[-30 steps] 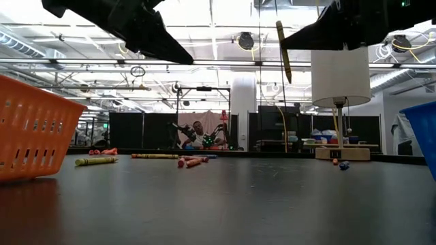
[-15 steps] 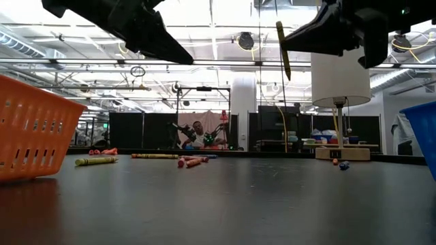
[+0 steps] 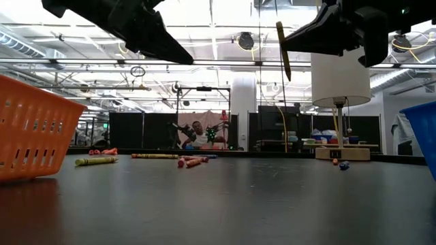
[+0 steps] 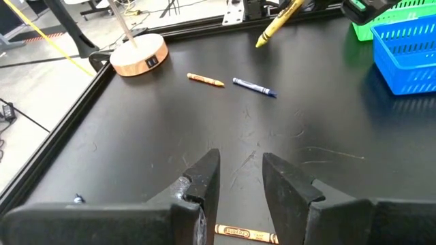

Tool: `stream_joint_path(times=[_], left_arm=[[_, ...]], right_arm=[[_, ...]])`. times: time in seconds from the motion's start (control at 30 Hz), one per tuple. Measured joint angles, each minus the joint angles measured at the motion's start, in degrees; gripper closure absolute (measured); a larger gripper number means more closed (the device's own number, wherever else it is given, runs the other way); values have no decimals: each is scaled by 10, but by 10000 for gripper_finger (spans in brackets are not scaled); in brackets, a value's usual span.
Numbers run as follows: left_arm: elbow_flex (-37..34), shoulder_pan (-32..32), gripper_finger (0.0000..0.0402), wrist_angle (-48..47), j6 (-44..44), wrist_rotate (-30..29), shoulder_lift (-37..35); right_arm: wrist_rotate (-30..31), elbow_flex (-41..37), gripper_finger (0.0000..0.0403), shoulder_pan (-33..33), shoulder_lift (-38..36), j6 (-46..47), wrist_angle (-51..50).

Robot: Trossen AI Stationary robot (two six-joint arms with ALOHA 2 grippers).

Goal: Sort crayons
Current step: Put the green crayon into the green bin

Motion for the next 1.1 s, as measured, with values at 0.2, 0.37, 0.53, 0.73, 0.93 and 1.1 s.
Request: stream_joint_path(times=[0.2,0.37,0.53,0.73,0.93,1.1], left_arm=[[0,0,293,0,2,0,0],[0,0,293,0,2,0,0],[0,0,293,0,2,0,0],[0,0,293,0,1,0,0],[0,0,293,0,1,0,0],[0,0,293,0,0,0,0]], right_arm=[[0,0,392,0,0,82,0],[-1,0,392,0,0,175,0],[-1,0,392,0,0,259,0],[-1,0,392,0,0,333,1],[-1,0,392,0,0,432,5],[-1,0,392,0,0,498,5]])
